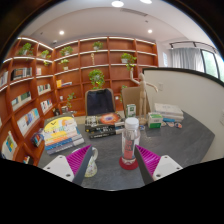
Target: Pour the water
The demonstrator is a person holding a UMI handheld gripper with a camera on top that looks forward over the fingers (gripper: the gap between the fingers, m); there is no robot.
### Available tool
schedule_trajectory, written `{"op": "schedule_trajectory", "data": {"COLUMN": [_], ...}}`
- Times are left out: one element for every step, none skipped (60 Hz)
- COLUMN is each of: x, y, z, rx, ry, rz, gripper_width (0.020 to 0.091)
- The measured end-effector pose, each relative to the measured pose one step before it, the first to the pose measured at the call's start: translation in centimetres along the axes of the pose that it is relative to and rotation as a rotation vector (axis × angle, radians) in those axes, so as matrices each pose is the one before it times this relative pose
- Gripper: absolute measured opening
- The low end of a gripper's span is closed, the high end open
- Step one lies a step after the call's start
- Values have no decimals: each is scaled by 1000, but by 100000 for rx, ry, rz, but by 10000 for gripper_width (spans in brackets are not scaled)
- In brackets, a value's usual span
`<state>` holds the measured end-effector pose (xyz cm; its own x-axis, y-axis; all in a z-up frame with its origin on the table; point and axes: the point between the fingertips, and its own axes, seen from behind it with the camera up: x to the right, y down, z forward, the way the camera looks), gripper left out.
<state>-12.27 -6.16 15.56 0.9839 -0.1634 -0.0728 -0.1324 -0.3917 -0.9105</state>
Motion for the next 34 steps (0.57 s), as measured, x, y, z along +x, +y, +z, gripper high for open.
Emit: {"op": "schedule_trajectory", "data": {"x": [-347,-320,-321,-407,-218,-229,-205,-194,-183,-199,-215,-219,-210,-178,-181,-215,-183,-155,-115,-118,-112,-122,-95,-49,-78,-97,-92,-56,-79,14,5,-11,2,37], "y": [-387,-372,-337,-286,-279,-137,-86,-83,-119,-93,22,-357,-191,-163,-167,-159,-204,-189,-168,49,-237,-54,-54,-54,-82,-149,-194,-188,-163,-129,-203,-122,-92,-36], "z": [-433,-371,-378,-338,-252,-245,-242,-224,-236,-256,-203,-364,-198,-240,-231,-199,-192,-180,-173,9,-436,-164,-126,-102,-127,-111,-89,-53,46,-42,18,54,25,0], "rx": [501,510,348,209,-20,-144,-291,-357,-252,-117,215,108,385,357,267,294,356,397,322,414,-27,76,4,-76,22,275,504,600,753,656,492,329,158,11], "ry": [-833,-862,-946,-828,-823,-627,-573,-595,-688,-758,-844,-761,-722,-673,-763,-748,-629,-494,-407,-401,-460,-427,-307,-212,-242,-279,-210,-194,-136,-92,-53,-7,33,126], "rz": [-405,-617,-758,-863,-817,-725,-650,-645,-727,-704,-657,-415,-163,-22,48,10,-120,-264,-382,-354,-421,-185,-208,-225,-135,-65,-29,128,232,199,247,130,96,-15], "gripper_width": [891,891,891,891,894,894,893,891,891,892,892,892,891,891,891,891,890,890,888,889,890,889,889,888,889,890,889,890,889,889,888,887,887,888]}}
